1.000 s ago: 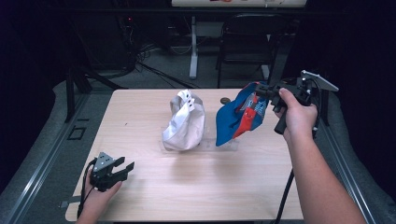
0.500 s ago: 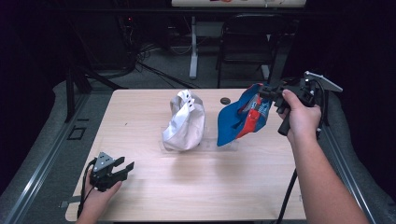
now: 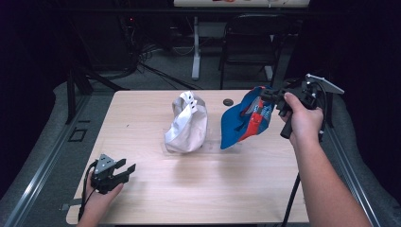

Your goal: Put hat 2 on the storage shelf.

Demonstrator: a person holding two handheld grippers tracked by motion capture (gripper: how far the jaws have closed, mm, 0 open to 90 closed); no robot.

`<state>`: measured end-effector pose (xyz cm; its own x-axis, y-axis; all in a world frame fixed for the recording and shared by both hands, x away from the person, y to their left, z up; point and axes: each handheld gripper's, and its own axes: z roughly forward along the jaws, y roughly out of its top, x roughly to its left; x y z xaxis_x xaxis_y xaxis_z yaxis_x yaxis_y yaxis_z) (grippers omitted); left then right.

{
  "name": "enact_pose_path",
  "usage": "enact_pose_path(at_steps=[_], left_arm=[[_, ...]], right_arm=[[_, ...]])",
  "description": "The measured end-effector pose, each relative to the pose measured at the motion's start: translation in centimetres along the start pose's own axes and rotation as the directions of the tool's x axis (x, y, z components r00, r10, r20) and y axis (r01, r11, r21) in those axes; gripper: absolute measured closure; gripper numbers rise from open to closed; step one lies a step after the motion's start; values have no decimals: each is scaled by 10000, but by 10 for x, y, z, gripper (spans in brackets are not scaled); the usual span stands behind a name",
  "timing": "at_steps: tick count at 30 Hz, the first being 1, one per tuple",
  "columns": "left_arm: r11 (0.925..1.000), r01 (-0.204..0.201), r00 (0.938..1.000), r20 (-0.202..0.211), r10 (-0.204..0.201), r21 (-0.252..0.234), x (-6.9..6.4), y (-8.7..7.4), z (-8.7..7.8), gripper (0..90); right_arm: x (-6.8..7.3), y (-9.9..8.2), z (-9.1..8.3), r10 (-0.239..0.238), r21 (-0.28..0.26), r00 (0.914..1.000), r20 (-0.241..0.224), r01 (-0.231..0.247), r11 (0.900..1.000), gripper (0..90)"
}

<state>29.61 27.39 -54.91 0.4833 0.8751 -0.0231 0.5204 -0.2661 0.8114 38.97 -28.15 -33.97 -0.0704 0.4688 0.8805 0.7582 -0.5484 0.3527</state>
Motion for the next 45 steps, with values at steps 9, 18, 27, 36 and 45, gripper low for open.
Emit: enact_pose_path(at_steps=[9,18,27,36,45], left_arm=[[9999,5,10000,-18,-6,-114,0,0,1,523],[10000,-40,10000,13,40,31,0,1,1,523],[10000,-44,10000,16,44,10,-1,2,0,522],[10000,-33,10000,31,33,4,0,2,1,523],[10000,-42,10000,24,42,9,-1,2,1,522]], right_arm=[[2,-3,9,-47,155,10000,-73,48,9999,789],[3,-11,21,-150,618,9998,-140,158,9980,788],[1,-19,36,-130,935,9998,-120,140,9955,787],[-16,-26,46,5,1207,9998,185,-28,9927,786],[-33,-32,49,108,1405,9989,447,-170,9899,784]])
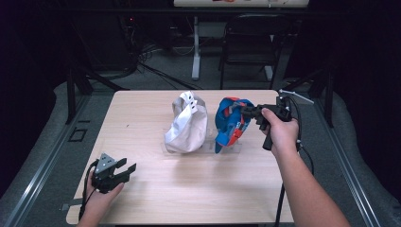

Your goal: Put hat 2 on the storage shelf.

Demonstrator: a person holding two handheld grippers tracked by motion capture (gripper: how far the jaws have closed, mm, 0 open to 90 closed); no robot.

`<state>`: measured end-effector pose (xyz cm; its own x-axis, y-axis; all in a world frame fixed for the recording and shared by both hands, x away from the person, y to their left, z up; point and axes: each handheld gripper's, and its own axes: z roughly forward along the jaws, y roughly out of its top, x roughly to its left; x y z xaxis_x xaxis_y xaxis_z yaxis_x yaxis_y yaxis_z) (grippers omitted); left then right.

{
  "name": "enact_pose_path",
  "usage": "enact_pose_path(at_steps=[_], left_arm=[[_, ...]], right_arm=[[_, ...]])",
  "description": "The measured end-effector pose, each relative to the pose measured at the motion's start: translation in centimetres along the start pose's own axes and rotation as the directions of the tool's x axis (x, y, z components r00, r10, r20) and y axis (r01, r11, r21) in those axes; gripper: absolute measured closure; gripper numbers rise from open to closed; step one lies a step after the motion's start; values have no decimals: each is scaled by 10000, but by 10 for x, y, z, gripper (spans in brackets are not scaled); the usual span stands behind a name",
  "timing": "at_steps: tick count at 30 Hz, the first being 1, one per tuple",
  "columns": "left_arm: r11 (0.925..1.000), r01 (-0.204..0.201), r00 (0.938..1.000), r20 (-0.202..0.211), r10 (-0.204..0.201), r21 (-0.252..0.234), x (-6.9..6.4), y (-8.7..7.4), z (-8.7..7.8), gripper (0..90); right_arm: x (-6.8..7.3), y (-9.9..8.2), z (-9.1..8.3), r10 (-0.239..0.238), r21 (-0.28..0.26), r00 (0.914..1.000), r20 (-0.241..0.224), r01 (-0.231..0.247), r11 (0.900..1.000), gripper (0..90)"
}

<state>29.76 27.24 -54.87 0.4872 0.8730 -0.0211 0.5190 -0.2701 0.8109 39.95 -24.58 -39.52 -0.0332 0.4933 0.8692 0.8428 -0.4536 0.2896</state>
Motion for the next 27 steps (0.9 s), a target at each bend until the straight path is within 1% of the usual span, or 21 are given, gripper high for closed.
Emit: enact_pose_path(at_steps=[11,14,19,21,25,27], left_arm=[[10000,14,10000,22,-14,-27,0,0,1,522],[10000,3,10000,12,-3,-11,1,0,1,522],[10000,25,10000,9,-25,24,0,0,1,522],[10000,33,10000,22,-33,-17,0,0,1,522],[10000,39,10000,27,-39,-6,0,0,1,522],[10000,24,10000,16,-24,33,0,0,1,522]], right_arm=[[-8,-2,-3,33,69,9999,122,-34,10000,781],[-10,-2,-4,1,162,9999,173,-4,9999,780],[-11,-2,-6,-17,116,9998,200,15,9999,770],[-12,-2,-7,-66,61,9998,201,64,10000,756],[-13,-2,-9,-172,81,9991,398,169,9998,705],[-15,-2,-9,-364,99,9981,492,360,9993,662]])
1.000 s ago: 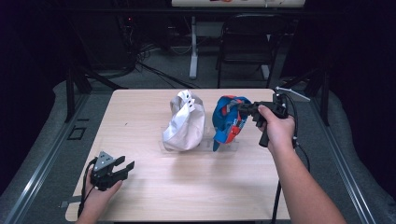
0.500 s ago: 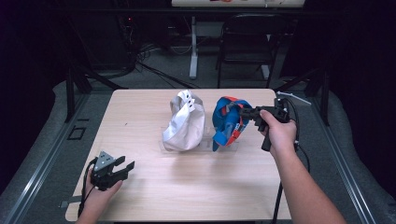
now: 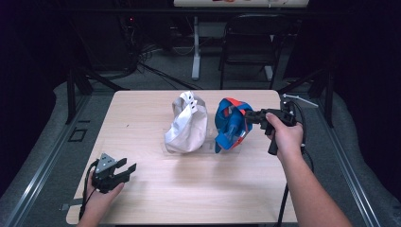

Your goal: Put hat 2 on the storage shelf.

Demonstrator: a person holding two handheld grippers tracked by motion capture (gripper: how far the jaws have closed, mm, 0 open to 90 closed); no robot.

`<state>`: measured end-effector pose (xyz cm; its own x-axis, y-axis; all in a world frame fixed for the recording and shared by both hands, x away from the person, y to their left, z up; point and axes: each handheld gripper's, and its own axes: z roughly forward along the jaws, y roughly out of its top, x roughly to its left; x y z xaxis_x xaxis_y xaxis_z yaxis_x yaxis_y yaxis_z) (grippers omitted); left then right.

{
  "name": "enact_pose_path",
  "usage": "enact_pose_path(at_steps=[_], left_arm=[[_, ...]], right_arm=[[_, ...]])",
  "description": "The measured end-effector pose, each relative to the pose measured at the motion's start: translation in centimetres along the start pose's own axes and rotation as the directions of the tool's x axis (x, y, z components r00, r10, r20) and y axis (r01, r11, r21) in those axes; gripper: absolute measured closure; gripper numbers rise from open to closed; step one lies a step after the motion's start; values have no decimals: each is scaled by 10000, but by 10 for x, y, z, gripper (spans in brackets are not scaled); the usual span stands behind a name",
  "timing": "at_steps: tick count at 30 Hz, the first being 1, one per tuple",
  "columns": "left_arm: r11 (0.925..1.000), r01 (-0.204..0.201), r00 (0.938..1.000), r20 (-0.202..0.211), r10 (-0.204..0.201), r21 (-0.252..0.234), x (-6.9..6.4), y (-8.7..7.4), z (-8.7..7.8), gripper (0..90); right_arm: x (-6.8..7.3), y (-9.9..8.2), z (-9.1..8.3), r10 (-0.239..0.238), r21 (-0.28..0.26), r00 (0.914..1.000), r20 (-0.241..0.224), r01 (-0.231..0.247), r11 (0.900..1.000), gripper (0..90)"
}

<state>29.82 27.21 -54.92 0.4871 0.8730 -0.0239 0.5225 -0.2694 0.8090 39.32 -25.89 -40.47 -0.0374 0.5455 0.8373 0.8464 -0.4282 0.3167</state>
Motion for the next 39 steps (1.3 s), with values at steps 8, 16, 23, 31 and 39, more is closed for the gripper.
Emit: enact_pose_path(at_steps=[8,16,23,31,39], left_arm=[[10000,-11,10000,-12,11,-31,0,0,1,522],[10000,-21,10000,-20,21,-1,0,0,0,522],[10000,-41,10000,-33,41,-5,0,-1,1,515],[10000,-35,9999,-99,35,-27,0,-2,2,493],[10000,-80,9999,-107,81,37,-1,-2,2,484]], right_arm=[[-7,-3,2,-793,257,9921,967,772,9967,554],[-13,-11,4,-1179,446,9813,1524,1124,9927,531],[-21,-22,2,-1681,662,9648,2022,1578,9852,516],[-35,-32,-2,-1766,596,9585,2236,1674,9841,479],[-50,-53,-3,-2332,654,9400,2492,2239,9724,465]])
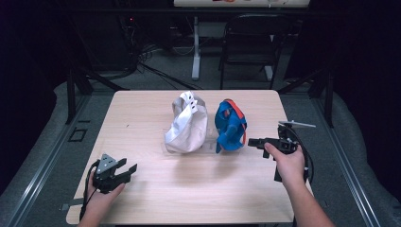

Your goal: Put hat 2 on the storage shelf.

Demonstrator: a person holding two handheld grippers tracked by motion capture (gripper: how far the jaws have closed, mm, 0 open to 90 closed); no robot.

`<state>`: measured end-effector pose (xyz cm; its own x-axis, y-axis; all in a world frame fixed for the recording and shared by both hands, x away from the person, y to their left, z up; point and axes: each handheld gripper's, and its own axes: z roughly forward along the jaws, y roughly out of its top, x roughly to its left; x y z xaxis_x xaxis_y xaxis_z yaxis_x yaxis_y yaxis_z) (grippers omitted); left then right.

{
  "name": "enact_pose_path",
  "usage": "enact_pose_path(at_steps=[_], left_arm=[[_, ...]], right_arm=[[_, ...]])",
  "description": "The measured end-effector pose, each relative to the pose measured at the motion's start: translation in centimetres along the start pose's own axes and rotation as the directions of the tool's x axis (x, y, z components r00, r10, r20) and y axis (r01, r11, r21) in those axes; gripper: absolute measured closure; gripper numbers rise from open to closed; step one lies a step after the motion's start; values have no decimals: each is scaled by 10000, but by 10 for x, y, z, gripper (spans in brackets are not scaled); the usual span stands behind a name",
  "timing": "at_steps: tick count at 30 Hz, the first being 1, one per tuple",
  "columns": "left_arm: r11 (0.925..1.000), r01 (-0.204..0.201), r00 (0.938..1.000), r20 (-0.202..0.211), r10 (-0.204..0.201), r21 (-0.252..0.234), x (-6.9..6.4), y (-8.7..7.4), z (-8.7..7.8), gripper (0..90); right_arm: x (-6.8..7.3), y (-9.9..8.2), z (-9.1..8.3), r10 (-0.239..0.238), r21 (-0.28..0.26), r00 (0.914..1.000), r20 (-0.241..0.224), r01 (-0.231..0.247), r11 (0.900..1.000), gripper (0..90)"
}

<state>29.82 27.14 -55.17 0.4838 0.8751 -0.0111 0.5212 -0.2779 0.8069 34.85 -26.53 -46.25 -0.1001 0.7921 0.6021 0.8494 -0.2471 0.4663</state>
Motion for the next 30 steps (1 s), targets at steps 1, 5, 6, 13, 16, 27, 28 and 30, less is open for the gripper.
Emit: enact_pose_path(at_steps=[1,5,6,13,16,27,28,30], left_arm=[[9999,47,10000,-9,-47,-160,0,-1,1,482],[9999,66,10000,-19,-66,-128,0,-1,1,480],[9999,60,10000,3,-60,-144,0,-1,1,481],[9999,84,10000,-10,-85,-117,1,-1,1,481],[9999,88,10000,9,-88,-68,1,-2,1,481],[10000,92,9999,44,-92,-2,1,-3,2,482],[9999,101,9999,53,-101,12,1,-3,3,482],[10000,69,10000,38,-69,-42,0,-3,3,482]], right_arm=[[-1,-5,1,-53,-122,10000,71,54,9999,461],[-7,-24,5,-761,-331,9950,640,783,9964,450],[-9,-28,6,-994,-387,9919,796,1027,9940,449],[-16,-52,7,-1843,-541,9663,1795,1968,9790,441],[-18,-62,6,-1931,-747,9635,1853,2098,9749,441],[-32,-98,4,-2333,-1354,9538,1894,2607,9559,444],[-34,-100,4,-2341,-1452,9535,1899,2631,9538,445],[-37,-104,5,-2360,-1621,9523,1933,2682,9496,445]])
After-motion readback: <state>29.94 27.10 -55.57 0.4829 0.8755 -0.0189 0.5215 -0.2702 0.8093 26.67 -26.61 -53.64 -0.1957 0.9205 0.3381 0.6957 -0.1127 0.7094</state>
